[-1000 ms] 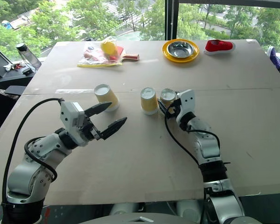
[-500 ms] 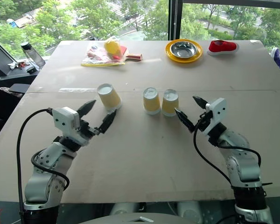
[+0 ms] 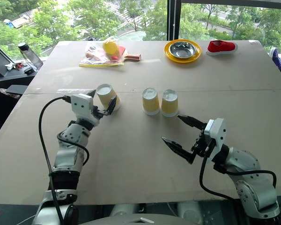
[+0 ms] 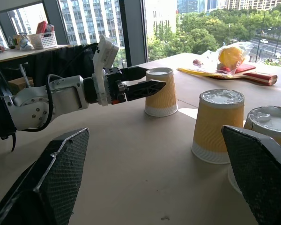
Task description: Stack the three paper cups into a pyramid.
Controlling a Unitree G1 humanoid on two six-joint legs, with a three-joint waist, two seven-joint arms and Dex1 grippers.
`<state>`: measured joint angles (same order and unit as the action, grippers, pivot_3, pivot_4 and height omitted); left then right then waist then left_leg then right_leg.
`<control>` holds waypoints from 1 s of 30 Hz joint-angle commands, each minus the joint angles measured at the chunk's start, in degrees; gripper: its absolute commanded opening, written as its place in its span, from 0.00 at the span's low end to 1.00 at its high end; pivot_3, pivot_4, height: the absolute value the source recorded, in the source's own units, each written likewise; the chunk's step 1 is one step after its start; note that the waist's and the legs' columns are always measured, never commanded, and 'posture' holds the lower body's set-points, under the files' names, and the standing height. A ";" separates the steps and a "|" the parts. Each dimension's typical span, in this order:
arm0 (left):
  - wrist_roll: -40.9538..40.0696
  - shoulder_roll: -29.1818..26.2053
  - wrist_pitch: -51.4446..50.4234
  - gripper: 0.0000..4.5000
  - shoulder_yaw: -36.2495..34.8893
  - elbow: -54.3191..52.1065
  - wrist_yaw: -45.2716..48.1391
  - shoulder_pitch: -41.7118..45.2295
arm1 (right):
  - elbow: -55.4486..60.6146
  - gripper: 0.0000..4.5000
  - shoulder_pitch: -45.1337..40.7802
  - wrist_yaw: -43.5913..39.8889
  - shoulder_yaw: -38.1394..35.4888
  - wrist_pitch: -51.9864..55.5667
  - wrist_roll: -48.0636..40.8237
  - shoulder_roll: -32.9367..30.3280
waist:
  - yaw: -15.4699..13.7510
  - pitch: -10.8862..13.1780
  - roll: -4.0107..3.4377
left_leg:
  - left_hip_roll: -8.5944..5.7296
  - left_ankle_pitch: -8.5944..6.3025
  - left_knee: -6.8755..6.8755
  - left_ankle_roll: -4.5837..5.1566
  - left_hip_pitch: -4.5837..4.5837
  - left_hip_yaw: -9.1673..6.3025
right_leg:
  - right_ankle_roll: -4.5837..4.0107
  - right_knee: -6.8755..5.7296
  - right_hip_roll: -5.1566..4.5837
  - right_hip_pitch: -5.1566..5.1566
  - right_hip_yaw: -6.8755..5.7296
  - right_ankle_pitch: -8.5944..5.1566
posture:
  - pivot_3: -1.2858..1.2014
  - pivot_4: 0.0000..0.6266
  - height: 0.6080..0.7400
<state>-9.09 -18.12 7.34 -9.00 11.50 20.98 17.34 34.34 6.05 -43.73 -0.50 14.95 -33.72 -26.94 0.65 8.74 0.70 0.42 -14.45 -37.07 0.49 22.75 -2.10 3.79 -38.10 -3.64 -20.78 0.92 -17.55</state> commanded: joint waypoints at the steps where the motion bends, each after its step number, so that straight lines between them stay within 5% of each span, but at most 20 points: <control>1: 0.55 -0.61 3.11 1.00 -0.91 2.95 -0.61 2.17 | 2.78 0.99 0.16 0.76 -1.24 -1.64 -0.84 0.48 | -0.01 0.00 0.00 | 0.00 0.00 0.00 0.00 0.00 -0.01 | 0.00 0.00 0.00 0.00 -0.01 0.00 | 0.52 0.24 1.00; 8: -0.02 -0.84 6.17 1.00 -1.44 8.10 -0.35 4.34 | 2.52 0.99 -0.31 1.32 -1.41 -2.33 -0.86 0.91 | -0.03 0.00 0.01 | -0.01 0.00 -0.01 0.00 0.00 0.00 | 0.00 0.01 -0.01 0.01 -0.01 0.00 | 0.52 0.24 1.00; 13: -0.52 -0.21 5.43 0.55 -1.06 7.09 -0.56 5.17 | 2.27 1.00 -0.50 1.56 -1.29 -2.76 -1.15 1.14 | -0.03 0.00 0.02 | -0.01 0.00 -0.01 0.00 0.00 -0.01 | 0.00 0.00 -0.01 0.00 -0.01 0.00 | 0.52 0.24 1.00; 20: -1.08 -1.15 2.78 0.55 -0.64 1.87 0.33 6.74 | 1.95 1.00 -1.08 1.91 -1.85 -2.87 -1.75 1.38 | -0.03 0.00 0.03 | 0.00 0.00 -0.01 -0.01 0.01 -0.01 | 0.01 -0.01 -0.01 0.00 -0.01 0.00 | 0.52 0.24 1.00; 30: -12.05 0.24 -17.29 0.55 8.54 -8.29 16.03 24.76 | -3.43 1.00 -1.09 3.50 -9.37 -5.82 -1.14 1.34 | -0.74 0.03 0.12 | -0.08 0.01 -0.18 -0.02 0.12 -0.06 | 0.04 0.00 -0.01 0.05 -0.08 0.02 | 0.52 0.24 1.00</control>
<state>-19.41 -17.98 -7.88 -1.24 4.99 34.92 41.52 30.06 4.85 -40.49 -8.06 10.75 -34.39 -25.60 -0.09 8.77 0.82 0.34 -14.43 -37.24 0.46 22.86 -2.14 3.83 -38.09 -3.65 -20.73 0.88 -17.53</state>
